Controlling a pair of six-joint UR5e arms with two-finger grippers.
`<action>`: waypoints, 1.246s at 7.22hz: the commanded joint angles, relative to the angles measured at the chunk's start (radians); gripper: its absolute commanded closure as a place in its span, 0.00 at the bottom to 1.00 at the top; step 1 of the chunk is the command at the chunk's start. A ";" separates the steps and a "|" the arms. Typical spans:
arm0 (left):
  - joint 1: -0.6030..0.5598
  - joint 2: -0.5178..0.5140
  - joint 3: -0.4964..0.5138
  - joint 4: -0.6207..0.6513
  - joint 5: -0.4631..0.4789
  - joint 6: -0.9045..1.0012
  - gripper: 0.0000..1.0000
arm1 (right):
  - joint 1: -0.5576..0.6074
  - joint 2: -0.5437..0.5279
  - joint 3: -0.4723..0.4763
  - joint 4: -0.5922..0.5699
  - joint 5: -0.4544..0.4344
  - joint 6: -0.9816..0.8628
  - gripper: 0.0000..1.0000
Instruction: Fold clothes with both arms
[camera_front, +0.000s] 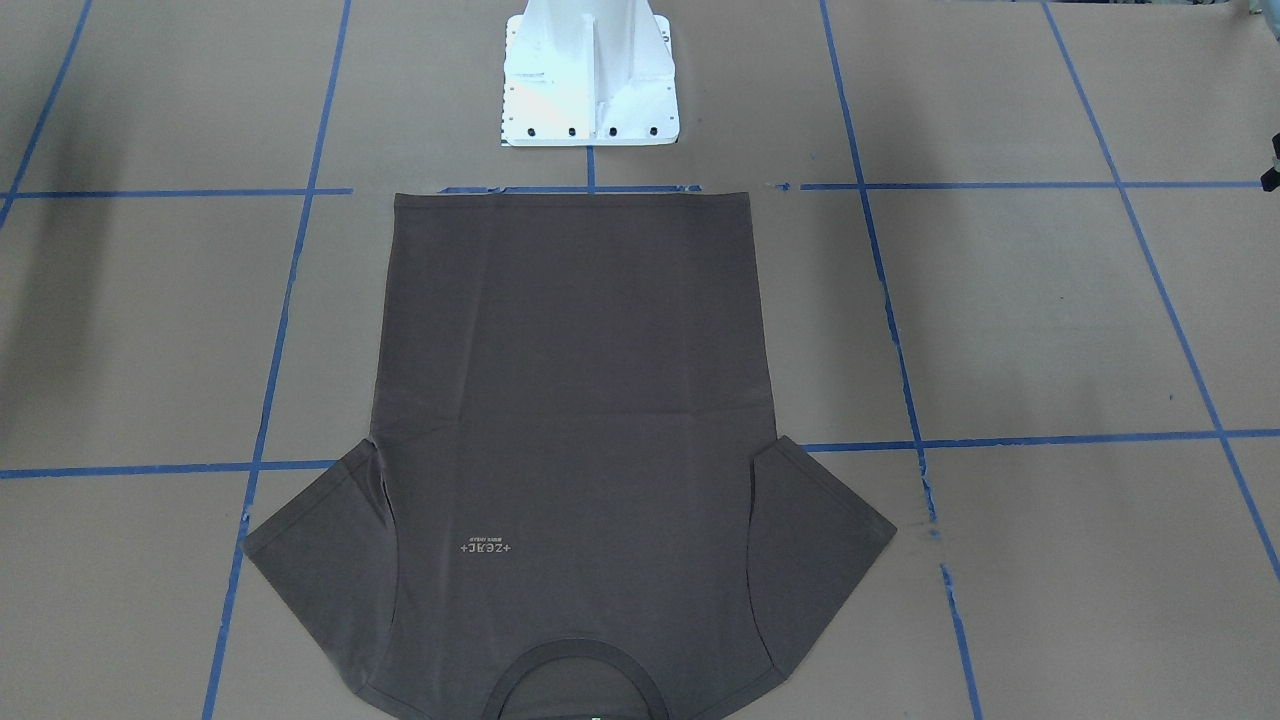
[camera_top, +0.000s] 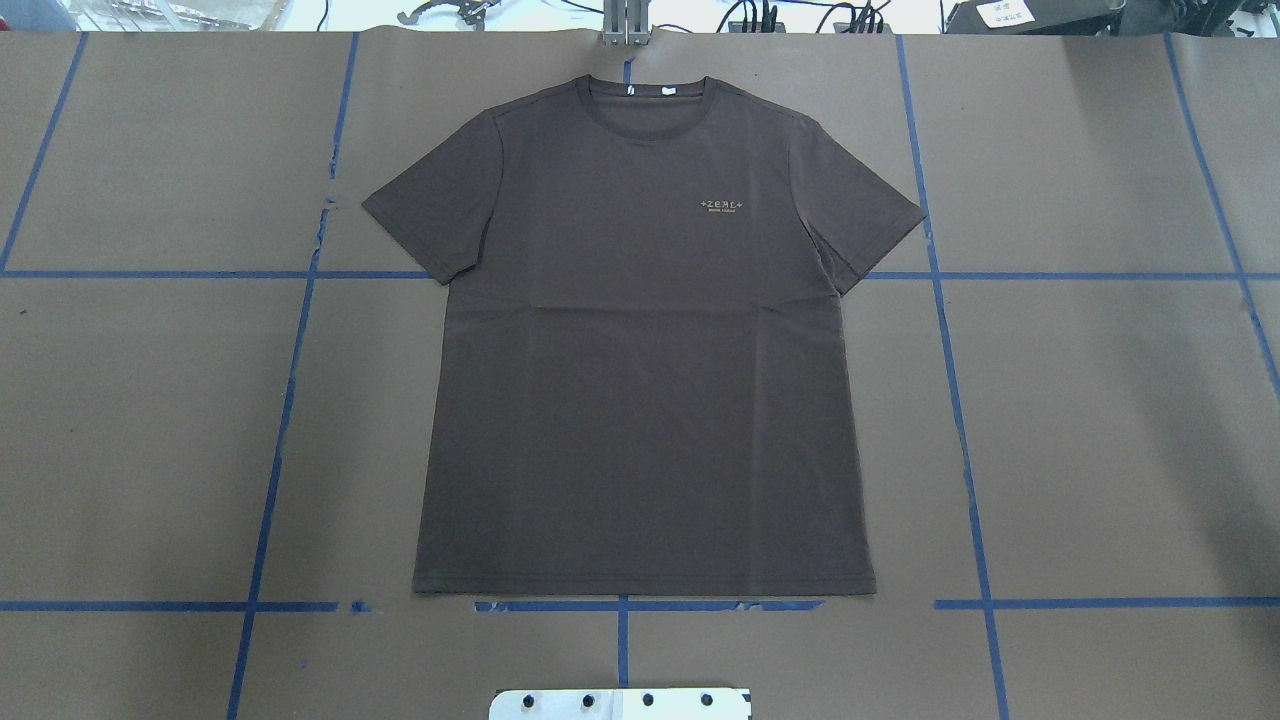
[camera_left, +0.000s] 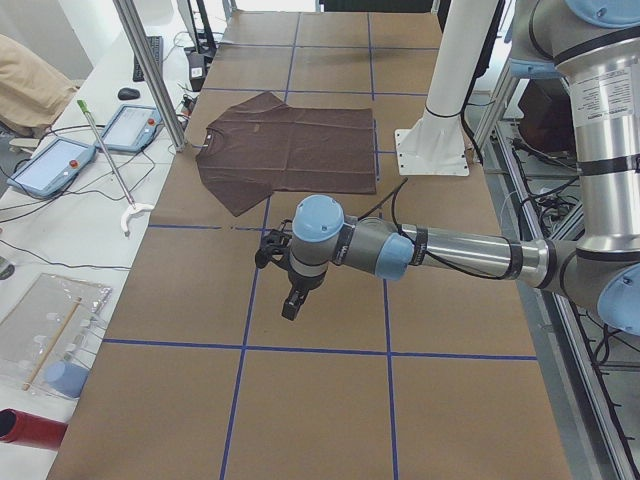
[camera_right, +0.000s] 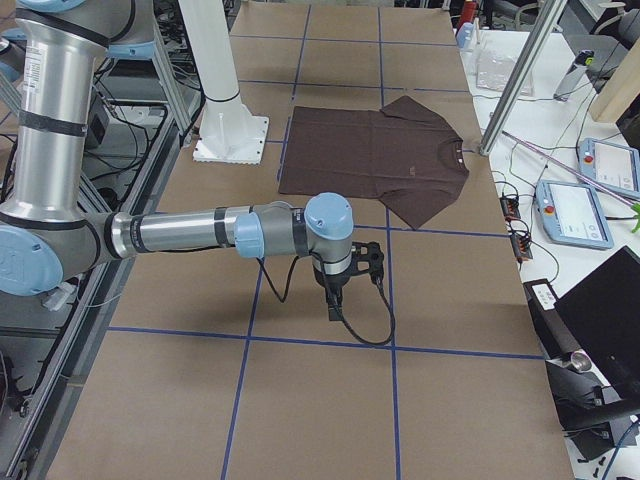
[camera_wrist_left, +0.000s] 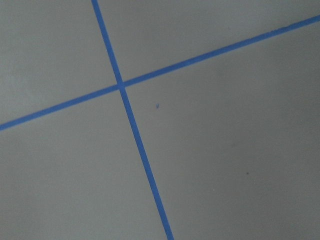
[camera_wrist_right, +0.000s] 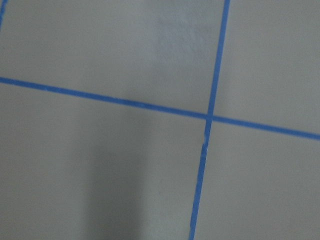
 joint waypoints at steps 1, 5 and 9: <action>-0.006 -0.072 0.023 -0.190 -0.007 -0.004 0.00 | 0.000 0.071 -0.026 0.076 0.007 0.001 0.00; -0.006 -0.086 0.030 -0.235 -0.011 -0.019 0.00 | -0.272 0.241 -0.157 0.357 -0.090 0.418 0.00; -0.004 -0.088 0.030 -0.237 -0.010 -0.019 0.00 | -0.543 0.454 -0.526 0.810 -0.377 0.864 0.13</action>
